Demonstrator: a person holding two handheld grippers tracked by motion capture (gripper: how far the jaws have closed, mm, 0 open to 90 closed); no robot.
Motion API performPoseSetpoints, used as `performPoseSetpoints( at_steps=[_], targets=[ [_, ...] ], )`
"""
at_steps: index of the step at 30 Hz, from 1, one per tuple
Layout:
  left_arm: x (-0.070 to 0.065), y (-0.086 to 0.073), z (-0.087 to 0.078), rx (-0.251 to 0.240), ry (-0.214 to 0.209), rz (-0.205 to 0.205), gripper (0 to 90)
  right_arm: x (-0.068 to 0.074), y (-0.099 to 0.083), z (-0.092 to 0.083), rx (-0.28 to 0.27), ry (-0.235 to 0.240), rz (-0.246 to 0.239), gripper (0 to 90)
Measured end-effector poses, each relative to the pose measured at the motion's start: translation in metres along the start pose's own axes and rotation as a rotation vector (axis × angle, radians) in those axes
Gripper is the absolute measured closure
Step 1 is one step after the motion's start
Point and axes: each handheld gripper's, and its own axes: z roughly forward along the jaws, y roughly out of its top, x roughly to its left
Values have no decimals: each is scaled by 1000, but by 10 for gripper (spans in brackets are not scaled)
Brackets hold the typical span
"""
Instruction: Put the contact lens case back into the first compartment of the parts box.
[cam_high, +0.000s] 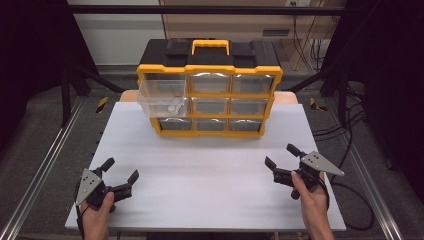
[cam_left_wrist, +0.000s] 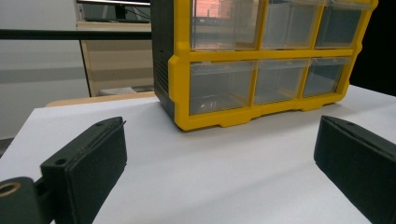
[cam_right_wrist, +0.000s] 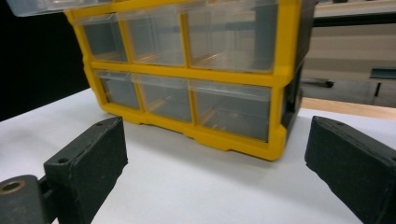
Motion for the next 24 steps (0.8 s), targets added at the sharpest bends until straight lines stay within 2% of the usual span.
performPoseSetpoints(
  at_steps=[8, 19, 21, 22, 24],
  targets=[
    [-1, 0, 0, -1, -21, 3, 19, 8, -8, 11, 3, 57, -8, 60],
    [-4, -1, -1, 5, -40, 0, 19, 13, -23, 20, 14, 96, -11, 69],
    [-5, -1, -2, 9, -49, 2, 19, 14, -27, 20, 25, 103, -13, 70],
    [-6, 0, -3, -3, -71, -3, 19, 13, -28, 20, 29, 104, -12, 73],
    [-7, 0, -4, -4, -80, -4, 19, 11, -31, 21, 49, 113, 4, 80]
  ],
)
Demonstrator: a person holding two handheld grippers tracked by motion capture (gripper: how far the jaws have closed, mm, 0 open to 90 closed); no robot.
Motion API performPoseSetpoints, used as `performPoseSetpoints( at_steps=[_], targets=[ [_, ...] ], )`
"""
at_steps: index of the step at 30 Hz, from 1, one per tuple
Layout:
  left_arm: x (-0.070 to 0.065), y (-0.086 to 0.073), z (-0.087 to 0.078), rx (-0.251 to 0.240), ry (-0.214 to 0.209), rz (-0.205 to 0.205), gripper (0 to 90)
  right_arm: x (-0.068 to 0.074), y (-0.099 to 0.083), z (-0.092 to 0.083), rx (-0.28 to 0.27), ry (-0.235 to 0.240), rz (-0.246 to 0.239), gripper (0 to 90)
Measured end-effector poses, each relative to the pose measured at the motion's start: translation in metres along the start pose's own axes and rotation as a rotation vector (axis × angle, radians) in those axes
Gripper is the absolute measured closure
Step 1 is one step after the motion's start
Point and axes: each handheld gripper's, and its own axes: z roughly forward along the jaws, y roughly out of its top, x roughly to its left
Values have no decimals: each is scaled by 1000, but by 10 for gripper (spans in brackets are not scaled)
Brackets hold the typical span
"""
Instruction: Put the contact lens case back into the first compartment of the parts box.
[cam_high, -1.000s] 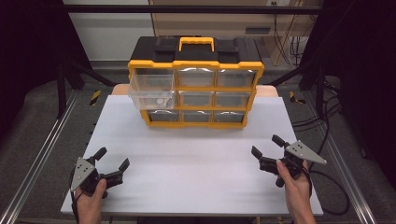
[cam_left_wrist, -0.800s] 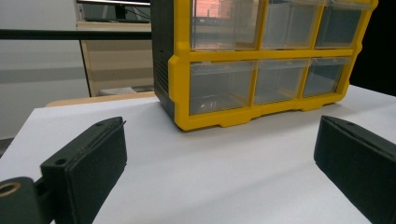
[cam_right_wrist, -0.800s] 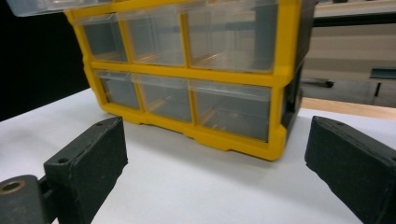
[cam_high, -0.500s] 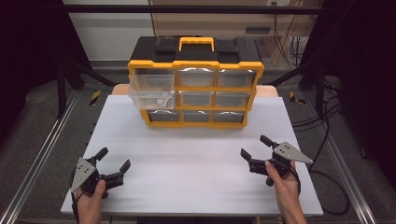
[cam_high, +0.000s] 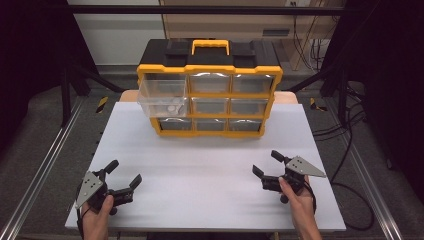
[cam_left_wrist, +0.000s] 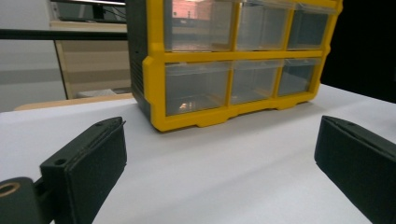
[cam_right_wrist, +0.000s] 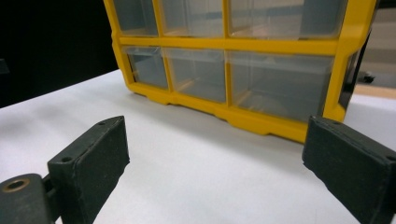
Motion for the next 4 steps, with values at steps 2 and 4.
performPoseSetpoints(
  at_steps=[2, 4],
  targets=[
    [-2, 0, 1, 15, -14, 5, 19, -1, -3, -1, 26, -24, -12, 80],
    [-3, -1, 2, 40, -26, 8, 19, -3, -5, -1, 50, -37, -13, 76]
  ],
)
